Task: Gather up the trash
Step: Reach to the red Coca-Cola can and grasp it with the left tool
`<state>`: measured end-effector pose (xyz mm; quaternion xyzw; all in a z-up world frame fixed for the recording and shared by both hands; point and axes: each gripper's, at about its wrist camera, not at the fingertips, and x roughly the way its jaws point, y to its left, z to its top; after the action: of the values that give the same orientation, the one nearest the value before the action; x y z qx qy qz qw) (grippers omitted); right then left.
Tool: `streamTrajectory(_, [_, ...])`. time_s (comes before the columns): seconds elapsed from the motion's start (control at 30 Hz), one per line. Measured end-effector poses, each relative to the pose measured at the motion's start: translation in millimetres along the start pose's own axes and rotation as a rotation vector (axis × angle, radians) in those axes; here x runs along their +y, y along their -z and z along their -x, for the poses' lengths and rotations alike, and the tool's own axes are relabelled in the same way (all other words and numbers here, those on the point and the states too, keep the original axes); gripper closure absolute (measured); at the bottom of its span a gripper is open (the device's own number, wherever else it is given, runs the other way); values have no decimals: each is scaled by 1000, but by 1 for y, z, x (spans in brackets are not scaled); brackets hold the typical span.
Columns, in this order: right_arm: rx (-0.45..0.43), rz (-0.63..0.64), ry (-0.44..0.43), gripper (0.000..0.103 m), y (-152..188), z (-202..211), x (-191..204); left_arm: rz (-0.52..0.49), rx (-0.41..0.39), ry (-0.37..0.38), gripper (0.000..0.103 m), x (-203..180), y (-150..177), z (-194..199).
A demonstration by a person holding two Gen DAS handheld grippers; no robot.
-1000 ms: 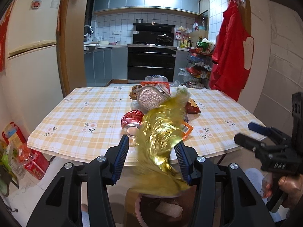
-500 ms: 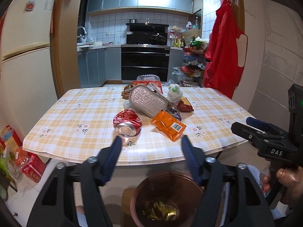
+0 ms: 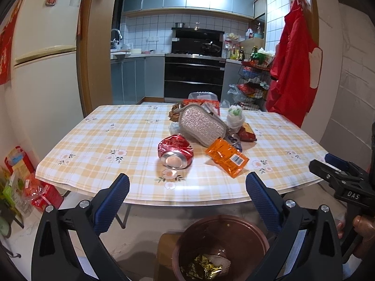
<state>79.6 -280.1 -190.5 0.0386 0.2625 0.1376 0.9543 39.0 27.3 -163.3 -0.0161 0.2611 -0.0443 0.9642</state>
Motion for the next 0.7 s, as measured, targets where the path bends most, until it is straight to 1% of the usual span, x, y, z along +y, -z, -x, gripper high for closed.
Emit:
streamTrajectory(0.23, [40, 20, 27, 6, 2, -22, -11, 4, 51, -9, 6, 12, 0, -29])
streamTrajectory(0.47, [124, 23, 29, 6, 2, -60, -20, 41, 125, -8, 6, 26, -4, -64])
streamTrajectory(0.57, [146, 35, 25, 6, 1, -75, -20, 51, 162, -7, 6, 30, -8, -84])
streamTrajectory(0.7, [175, 38, 16, 6, 0, -97, -22, 79, 212, 14, 6, 34, -13, -119])
